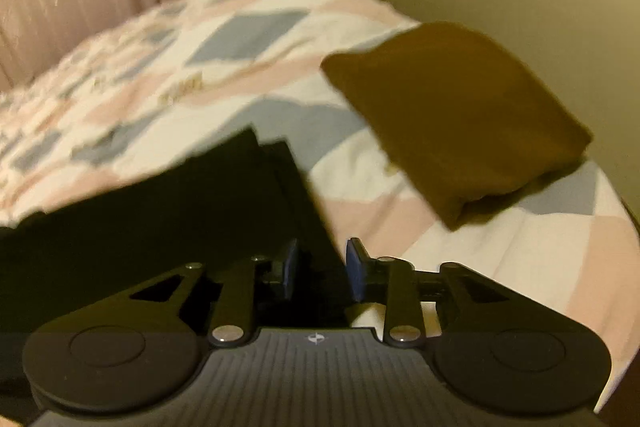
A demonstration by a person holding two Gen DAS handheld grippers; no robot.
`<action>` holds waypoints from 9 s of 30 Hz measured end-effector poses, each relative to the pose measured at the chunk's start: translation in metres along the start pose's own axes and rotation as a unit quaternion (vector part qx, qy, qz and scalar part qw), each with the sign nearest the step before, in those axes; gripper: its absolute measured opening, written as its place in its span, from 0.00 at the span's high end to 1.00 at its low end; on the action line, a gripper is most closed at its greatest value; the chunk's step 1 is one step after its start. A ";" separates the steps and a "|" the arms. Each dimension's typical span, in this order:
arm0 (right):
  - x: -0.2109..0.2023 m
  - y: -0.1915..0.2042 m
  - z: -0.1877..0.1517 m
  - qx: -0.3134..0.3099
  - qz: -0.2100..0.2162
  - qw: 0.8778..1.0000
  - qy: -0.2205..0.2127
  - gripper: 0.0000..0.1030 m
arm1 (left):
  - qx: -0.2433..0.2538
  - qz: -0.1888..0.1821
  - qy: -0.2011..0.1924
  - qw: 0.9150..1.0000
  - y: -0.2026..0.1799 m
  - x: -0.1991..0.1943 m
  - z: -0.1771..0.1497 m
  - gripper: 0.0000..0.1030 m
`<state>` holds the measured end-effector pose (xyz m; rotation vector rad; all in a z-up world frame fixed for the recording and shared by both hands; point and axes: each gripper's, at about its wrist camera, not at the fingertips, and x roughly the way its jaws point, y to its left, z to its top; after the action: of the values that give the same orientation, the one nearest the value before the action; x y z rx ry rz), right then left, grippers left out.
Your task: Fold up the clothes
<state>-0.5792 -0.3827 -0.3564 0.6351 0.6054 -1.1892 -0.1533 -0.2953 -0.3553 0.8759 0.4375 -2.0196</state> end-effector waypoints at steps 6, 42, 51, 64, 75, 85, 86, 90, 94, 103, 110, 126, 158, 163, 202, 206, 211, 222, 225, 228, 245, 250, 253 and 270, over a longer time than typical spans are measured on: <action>0.029 0.044 0.019 -0.060 0.029 0.997 -0.029 0.63 | 0.014 0.012 -0.003 1.000 0.018 0.018 0.011 0.73; -0.035 0.147 -0.123 -0.098 -0.053 0.993 -0.026 0.38 | -0.071 0.147 0.051 0.985 -0.096 -0.062 -0.055 0.76; -0.099 0.152 -0.117 -0.057 -0.039 0.994 -0.082 0.38 | -0.061 0.177 0.014 0.982 -0.123 -0.110 -0.044 0.71; -0.188 0.147 -0.162 0.008 -0.041 0.991 -0.127 0.33 | -0.053 0.206 -0.017 0.977 -0.168 -0.155 -0.052 0.63; -0.237 0.148 -0.191 0.011 -0.060 0.987 -0.150 0.23 | -0.071 0.218 -0.047 0.972 -0.208 -0.185 -0.069 0.59; -0.241 0.152 -0.180 0.016 -0.055 0.987 -0.152 0.19 | -0.071 0.233 -0.068 0.967 -0.214 -0.191 -0.060 0.53; -0.240 0.152 -0.177 0.015 -0.053 0.987 -0.152 0.18 | -0.071 0.234 -0.068 0.967 -0.213 -0.189 -0.059 0.53; -0.223 0.150 -0.168 0.008 -0.049 0.989 -0.138 0.18 | -0.076 0.233 -0.047 0.968 -0.197 -0.172 -0.056 0.53; -0.202 0.147 -0.159 0.003 -0.049 0.992 -0.118 0.18 | -0.081 0.232 -0.026 0.969 -0.181 -0.155 -0.053 0.50; -0.163 0.155 -0.152 -0.016 -0.044 0.996 -0.078 0.18 | -0.104 0.233 0.021 0.967 -0.159 -0.135 -0.062 0.49; -0.140 0.178 -0.162 -0.029 -0.045 0.997 -0.051 0.18 | -0.119 0.220 0.031 0.968 -0.151 -0.136 -0.082 0.41; -0.133 0.307 -0.206 -0.242 -0.005 0.962 -0.122 0.23 | 0.186 0.233 0.029 0.954 -0.071 -0.108 -0.118 0.48; -0.047 0.409 -0.236 -0.539 -0.104 0.821 -0.158 0.80 | 0.543 0.147 0.004 0.827 -0.010 0.006 -0.112 0.69; -0.054 0.403 -0.219 -0.525 -0.080 0.834 -0.150 0.84 | 0.575 0.154 0.021 0.803 -0.005 0.021 -0.115 0.82; -0.018 -0.008 -0.066 0.262 0.176 0.949 -0.002 0.89 | 0.087 0.085 -0.031 0.992 -0.042 0.094 0.154 0.75; -0.038 -0.008 -0.051 0.233 0.168 0.957 -0.040 0.89 | 0.007 0.087 -0.033 0.996 -0.042 0.076 0.133 0.75; -0.059 -0.017 -0.038 0.213 0.152 0.962 -0.083 0.89 | -0.027 0.092 -0.038 0.995 -0.056 0.067 0.122 0.75; -0.027 -0.045 -0.056 0.265 0.121 0.954 -0.063 0.89 | -0.027 0.077 -0.034 0.996 -0.077 0.097 0.117 0.76; -0.024 -0.050 -0.062 0.276 0.116 0.952 -0.062 0.85 | -0.032 0.082 -0.020 0.996 -0.078 0.105 0.115 0.76; -0.024 -0.053 -0.066 0.282 0.100 0.952 -0.067 0.55 | -0.021 0.086 -0.021 0.996 -0.080 0.103 0.115 0.76; -0.022 -0.006 -0.075 0.091 -0.075 0.987 -0.106 0.79 | 0.021 0.075 0.032 0.996 -0.039 0.220 0.186 0.88; -0.026 -0.015 -0.077 0.115 -0.080 0.984 -0.109 0.77 | 0.018 0.032 -0.017 0.999 -0.049 0.198 0.205 0.89; -0.042 0.001 -0.076 0.091 -0.069 0.985 -0.131 0.78 | 0.046 -0.005 -0.041 0.998 -0.067 0.194 0.220 0.89; -0.027 -0.008 -0.083 0.064 -0.072 0.991 -0.096 0.95 | 0.085 0.067 0.011 0.994 -0.065 0.219 0.249 0.92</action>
<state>-0.6022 -0.3071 -0.3947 0.5832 0.4197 -1.4152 -0.3935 -0.5326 -0.3431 1.0051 0.2143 -1.9445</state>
